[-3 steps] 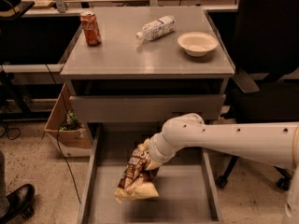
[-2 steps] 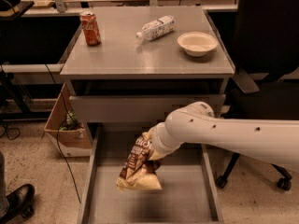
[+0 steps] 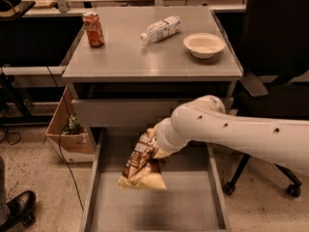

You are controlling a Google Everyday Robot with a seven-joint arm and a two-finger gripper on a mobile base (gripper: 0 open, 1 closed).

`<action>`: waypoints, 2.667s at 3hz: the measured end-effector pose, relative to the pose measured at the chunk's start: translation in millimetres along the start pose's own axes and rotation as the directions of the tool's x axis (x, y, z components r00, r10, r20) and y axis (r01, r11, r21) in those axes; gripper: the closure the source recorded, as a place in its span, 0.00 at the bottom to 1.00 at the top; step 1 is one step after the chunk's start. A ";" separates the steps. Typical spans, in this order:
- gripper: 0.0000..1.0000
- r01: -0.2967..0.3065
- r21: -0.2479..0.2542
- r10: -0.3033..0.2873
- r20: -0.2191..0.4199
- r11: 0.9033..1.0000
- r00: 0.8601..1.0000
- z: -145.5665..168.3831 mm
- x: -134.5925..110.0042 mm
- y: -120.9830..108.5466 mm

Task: Pick brown chip bag from middle drawer and place on counter

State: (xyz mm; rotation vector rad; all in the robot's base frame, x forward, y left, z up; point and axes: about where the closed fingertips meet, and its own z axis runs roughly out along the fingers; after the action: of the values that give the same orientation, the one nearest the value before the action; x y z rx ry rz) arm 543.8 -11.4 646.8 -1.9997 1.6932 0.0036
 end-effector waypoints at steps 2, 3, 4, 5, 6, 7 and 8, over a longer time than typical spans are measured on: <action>1.00 0.026 0.122 -0.016 -0.075 0.992 0.997 -102.7 -32.0 -54.7; 1.00 0.059 0.185 -0.036 -0.122 0.981 0.992 -146.5 -54.9 -87.6; 1.00 0.095 0.243 -0.061 -0.143 0.965 0.988 -173.5 -76.6 -124.8; 1.00 0.121 0.293 -0.090 -0.119 0.948 0.989 -186.2 -94.3 -169.6; 1.00 0.152 0.335 -0.129 -0.090 0.930 0.988 -192.1 -107.6 -217.0; 1.00 0.179 0.365 -0.170 -0.056 0.914 0.984 -197.1 -116.4 -260.5; 1.00 0.199 0.399 -0.207 -0.023 0.895 0.978 -197.6 -119.7 -300.2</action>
Offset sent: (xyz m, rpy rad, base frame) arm 0.0176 -0.0070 0.2123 -0.1137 -0.2354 -0.0849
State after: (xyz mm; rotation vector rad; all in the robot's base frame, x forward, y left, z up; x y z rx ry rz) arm 730.8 49.5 970.5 -1.8404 1.3321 -0.3667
